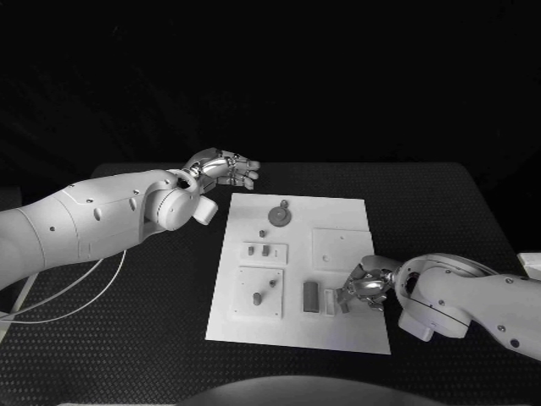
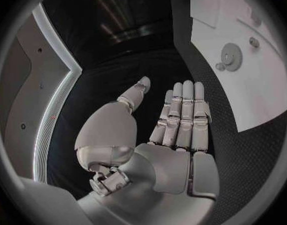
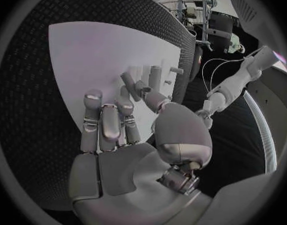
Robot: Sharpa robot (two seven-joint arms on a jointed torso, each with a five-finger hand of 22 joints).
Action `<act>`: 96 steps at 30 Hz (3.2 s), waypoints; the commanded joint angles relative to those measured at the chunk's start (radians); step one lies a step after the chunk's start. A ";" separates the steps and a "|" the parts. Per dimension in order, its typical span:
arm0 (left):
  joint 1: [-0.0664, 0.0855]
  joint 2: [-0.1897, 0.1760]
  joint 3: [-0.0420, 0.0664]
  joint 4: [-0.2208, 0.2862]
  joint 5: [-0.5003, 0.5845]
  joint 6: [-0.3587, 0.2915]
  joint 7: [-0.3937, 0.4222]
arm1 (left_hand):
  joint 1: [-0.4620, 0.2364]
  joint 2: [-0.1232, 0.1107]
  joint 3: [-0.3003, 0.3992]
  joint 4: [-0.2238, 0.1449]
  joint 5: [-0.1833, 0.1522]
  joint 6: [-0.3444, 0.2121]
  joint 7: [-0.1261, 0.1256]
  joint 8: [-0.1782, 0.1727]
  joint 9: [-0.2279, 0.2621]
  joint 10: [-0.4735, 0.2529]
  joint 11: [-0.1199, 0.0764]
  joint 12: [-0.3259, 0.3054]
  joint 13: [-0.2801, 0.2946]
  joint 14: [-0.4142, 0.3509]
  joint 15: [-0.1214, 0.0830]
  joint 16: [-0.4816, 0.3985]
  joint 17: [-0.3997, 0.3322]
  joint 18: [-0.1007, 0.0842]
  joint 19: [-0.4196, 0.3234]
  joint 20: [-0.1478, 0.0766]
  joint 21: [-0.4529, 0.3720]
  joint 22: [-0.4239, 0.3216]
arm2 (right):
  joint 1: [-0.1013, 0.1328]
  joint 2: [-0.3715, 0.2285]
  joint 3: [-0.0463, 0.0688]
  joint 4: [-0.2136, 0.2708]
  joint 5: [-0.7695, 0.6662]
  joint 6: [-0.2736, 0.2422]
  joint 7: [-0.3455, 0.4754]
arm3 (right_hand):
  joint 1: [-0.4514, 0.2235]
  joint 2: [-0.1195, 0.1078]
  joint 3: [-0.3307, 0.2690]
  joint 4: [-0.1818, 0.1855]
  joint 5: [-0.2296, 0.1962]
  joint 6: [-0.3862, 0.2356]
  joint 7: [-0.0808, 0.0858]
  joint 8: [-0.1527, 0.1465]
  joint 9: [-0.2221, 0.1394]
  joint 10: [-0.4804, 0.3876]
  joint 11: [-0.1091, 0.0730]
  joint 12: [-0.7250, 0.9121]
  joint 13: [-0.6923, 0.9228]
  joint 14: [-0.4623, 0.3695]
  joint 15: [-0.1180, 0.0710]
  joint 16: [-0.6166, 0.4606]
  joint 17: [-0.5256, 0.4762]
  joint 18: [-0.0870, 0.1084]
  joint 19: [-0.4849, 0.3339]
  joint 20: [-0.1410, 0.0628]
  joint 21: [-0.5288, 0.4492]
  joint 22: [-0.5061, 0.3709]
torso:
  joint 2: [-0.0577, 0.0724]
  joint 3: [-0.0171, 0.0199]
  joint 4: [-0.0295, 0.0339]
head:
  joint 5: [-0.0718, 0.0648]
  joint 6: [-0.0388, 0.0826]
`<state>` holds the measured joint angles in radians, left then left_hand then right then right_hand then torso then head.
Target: Assemble the parts on the task board
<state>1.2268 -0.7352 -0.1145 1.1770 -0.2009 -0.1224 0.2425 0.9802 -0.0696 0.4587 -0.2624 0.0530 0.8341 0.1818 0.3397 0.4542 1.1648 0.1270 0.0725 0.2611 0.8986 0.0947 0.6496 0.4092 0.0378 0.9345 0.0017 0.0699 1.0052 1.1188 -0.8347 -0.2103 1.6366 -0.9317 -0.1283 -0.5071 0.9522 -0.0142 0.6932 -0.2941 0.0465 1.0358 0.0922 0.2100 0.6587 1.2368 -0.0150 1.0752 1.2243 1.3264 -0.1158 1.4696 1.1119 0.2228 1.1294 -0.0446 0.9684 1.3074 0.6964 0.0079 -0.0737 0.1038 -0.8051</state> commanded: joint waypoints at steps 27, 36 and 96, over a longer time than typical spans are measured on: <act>0.001 0.002 0.001 0.002 0.005 0.016 0.004 | -0.013 -0.002 -0.001 0.009 -0.002 -0.006 0.002 0.005 -0.002 0.000 -0.003 -0.001 -0.002 -0.001 0.008 -0.008 0.004 -0.001 -0.009 0.002 0.001 -0.001 | -0.001 0.046 -0.006 -0.042 0.001 0.054 -0.021 | -0.069 0.002 0.001 0.010 0.003 0.017 -0.003 0.013 0.005 0.009 -0.007 0.001 -0.008 0.004 -0.006 0.002 -0.008 0.039 0.011 0.002 0.001 0.012 | 0.000 0.0011 -0.0014 | 0.004 -0.005; 0.001 0.003 0.001 0.003 0.005 0.019 0.002 | -0.013 -0.002 -0.001 0.010 -0.002 -0.006 0.002 0.005 -0.002 -0.001 -0.003 -0.001 -0.002 -0.001 0.008 -0.009 0.004 -0.001 -0.009 0.002 0.001 -0.001 | -0.001 0.051 -0.009 -0.044 -0.015 0.092 -0.024 | -0.146 -0.022 0.008 0.045 0.003 0.026 -0.005 0.013 -0.003 0.009 -0.009 0.000 -0.010 0.004 -0.009 0.001 -0.012 0.039 0.017 0.002 -0.006 0.009 | 0.000 0.0014 -0.0013 | 0.004 -0.007; 0.001 0.006 0.001 0.001 0.005 0.028 -0.005 | -0.017 0.001 0.000 0.014 -0.002 -0.008 0.003 0.006 -0.004 -0.002 -0.003 -0.001 -0.003 -0.002 0.009 -0.014 0.010 -0.001 -0.011 0.002 0.000 -0.002 | -0.003 0.070 -0.009 -0.028 -0.015 0.060 0.022 | -0.207 -0.046 0.025 0.069 0.003 0.045 -0.013 0.021 -0.009 0.023 -0.016 0.016 -0.003 0.009 -0.015 0.005 -0.008 0.039 0.025 -0.006 -0.008 0.012 | 0.000 0.0012 -0.0014 | 0.010 -0.010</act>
<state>1.2268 -0.7304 -0.1144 1.1765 -0.2008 -0.1097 0.2334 0.9716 -0.0691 0.4569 -0.2552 0.0530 0.8304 0.1854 0.3396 0.4510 1.1648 0.1270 0.0725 0.2599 0.8960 0.0973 0.6419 0.4178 0.0378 0.9309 0.0053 0.0699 1.0039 1.1170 -0.7715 -0.2200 1.6008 -0.9563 -0.0914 -0.5096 0.7544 -0.0593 0.7217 -0.2261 0.0465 1.0733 0.0778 0.2265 0.6500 1.2543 -0.0321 1.0916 1.2225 1.3385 -0.1235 1.4695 1.1041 0.2257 1.1497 -0.0456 0.9624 1.3074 0.6961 0.0088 -0.0757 0.1139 -0.8140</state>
